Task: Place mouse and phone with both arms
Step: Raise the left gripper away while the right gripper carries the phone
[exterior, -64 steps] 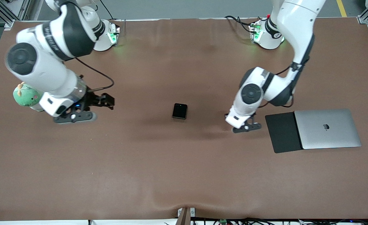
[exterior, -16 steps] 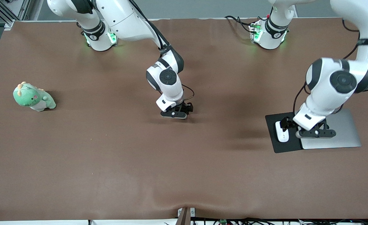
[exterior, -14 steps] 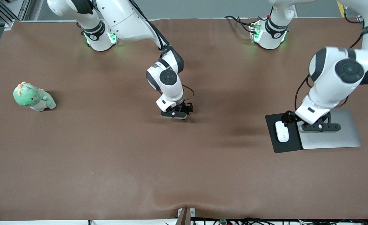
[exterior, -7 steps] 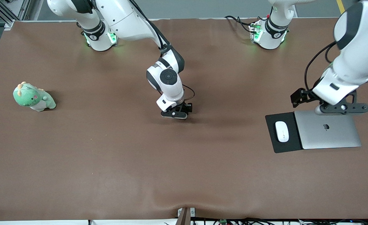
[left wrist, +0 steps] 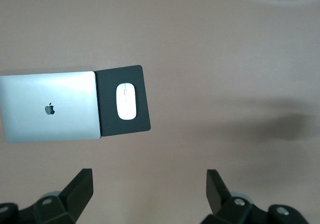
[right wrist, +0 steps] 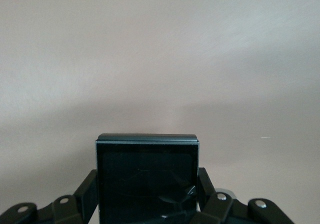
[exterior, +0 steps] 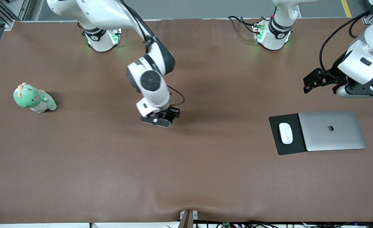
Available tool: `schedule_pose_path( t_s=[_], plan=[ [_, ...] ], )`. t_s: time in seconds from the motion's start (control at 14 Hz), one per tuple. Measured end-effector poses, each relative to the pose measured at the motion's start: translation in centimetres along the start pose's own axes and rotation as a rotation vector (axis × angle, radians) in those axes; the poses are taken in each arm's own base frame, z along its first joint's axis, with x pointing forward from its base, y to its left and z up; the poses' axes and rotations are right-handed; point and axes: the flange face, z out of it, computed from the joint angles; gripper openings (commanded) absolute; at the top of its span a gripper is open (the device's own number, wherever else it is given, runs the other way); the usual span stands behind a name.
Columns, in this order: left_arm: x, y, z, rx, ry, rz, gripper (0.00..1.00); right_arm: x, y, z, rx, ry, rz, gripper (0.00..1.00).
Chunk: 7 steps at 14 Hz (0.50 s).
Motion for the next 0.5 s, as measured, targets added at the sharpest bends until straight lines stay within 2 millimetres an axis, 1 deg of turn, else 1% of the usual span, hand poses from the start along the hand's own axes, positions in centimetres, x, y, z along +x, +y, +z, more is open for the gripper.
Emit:
schedule_pose_path(
  t_s=[0.14, 0.29, 0.36, 0.5],
  plan=[
    [-0.8, 0.3, -0.7, 0.012, -0.009, 0.002, 1.0, 2.9, 4.1, -4.4, -0.006, -0.019, -0.011, 0.0],
    [-1.6, 0.0, -1.6, 0.02, -0.009, -0.005, 1.0, 6.1, 9.5, -7.8, -0.013, -0.045, -0.043, 0.0],
    [-1.9, -0.1, -1.9, 0.022, -0.014, -0.007, 1.0, 7.6, 12.4, -9.1, -0.014, -0.057, -0.059, 0.0],
    [-2.2, -0.3, -2.2, 0.025, -0.019, -0.01, 1.0, 10.3, 18.3, -10.6, -0.008, -0.072, -0.101, 0.0]
  ],
)
